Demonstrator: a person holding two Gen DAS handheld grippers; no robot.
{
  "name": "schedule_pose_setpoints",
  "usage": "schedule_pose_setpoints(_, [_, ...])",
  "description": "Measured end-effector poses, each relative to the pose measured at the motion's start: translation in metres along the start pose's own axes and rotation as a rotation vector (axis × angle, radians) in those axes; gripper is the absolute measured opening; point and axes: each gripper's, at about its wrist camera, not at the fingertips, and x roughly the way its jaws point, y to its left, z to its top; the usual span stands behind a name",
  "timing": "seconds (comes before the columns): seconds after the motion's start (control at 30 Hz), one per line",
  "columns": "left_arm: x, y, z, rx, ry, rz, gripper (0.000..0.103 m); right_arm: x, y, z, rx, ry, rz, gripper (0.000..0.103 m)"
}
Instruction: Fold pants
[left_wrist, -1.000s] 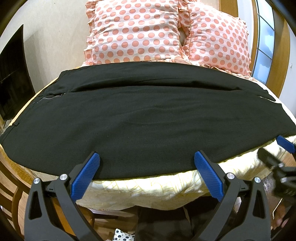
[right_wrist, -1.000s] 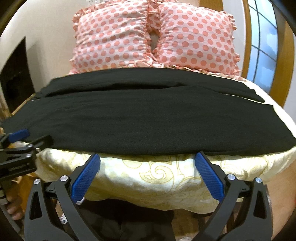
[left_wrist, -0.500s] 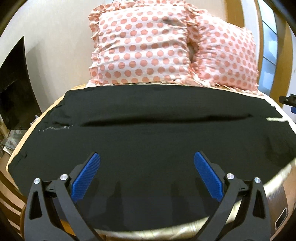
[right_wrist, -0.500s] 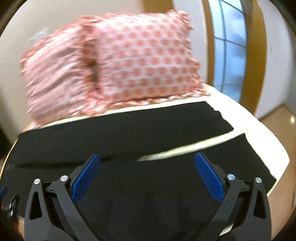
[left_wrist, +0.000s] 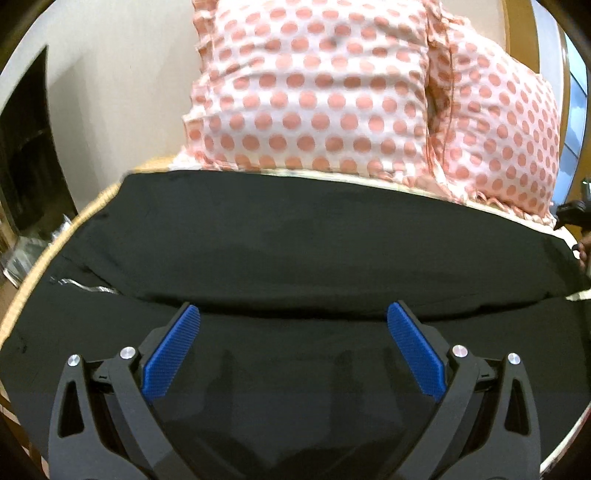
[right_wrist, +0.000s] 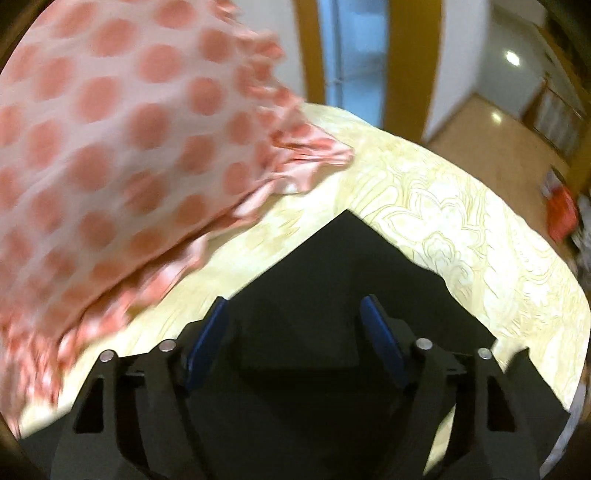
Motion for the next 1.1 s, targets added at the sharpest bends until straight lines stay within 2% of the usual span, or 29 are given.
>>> schedule_pose_setpoints(0.13, [0.005,0.003,-0.003,-0.02,0.025,-0.061,0.101,0.03,0.005,0.015,0.049,0.021,-0.061,0.07])
schedule_pose_setpoints(0.33, [0.008,0.005,-0.003,-0.035,0.04,-0.085,0.101,0.044,0.011,0.018,0.02,-0.014,-0.139,0.069])
schedule_pose_setpoints(0.4, [0.008,0.005,-0.003,-0.037,0.041,-0.085,0.101,0.044,0.01,0.016,0.003,-0.036,-0.13,0.058])
schedule_pose_setpoints(0.43, [0.009,0.005,-0.003,-0.041,0.043,-0.087,0.101,0.041,0.011,0.011,-0.007,-0.048,-0.119,0.056])
schedule_pose_setpoints(0.47, [0.009,0.006,-0.003,-0.043,0.045,-0.088,0.101,0.039,0.009,0.009,-0.009,-0.055,-0.107,0.048])
schedule_pose_setpoints(0.5, [0.009,0.006,-0.003,-0.046,0.044,-0.087,0.101,0.034,0.008,0.004,-0.006,-0.057,-0.106,0.035])
schedule_pose_setpoints(0.6, [0.008,0.006,-0.003,-0.053,0.041,-0.085,0.101,0.02,-0.011,-0.001,0.043,-0.058,-0.014,0.018])
schedule_pose_setpoints(0.7, [0.008,0.007,-0.004,-0.058,0.04,-0.087,0.101,0.009,-0.034,-0.01,0.105,-0.066,0.119,0.009])
schedule_pose_setpoints(0.8, [0.007,0.008,-0.004,-0.068,0.037,-0.084,0.101,-0.017,-0.053,-0.02,0.129,-0.116,0.233,0.007])
schedule_pose_setpoints(0.9, [0.007,0.009,-0.005,-0.074,0.032,-0.082,0.101,-0.049,-0.083,-0.044,0.142,-0.161,0.351,0.006])
schedule_pose_setpoints(1.1, [0.006,0.009,-0.006,-0.068,0.026,-0.072,0.101,-0.09,-0.134,-0.105,0.18,-0.164,0.494,0.006])
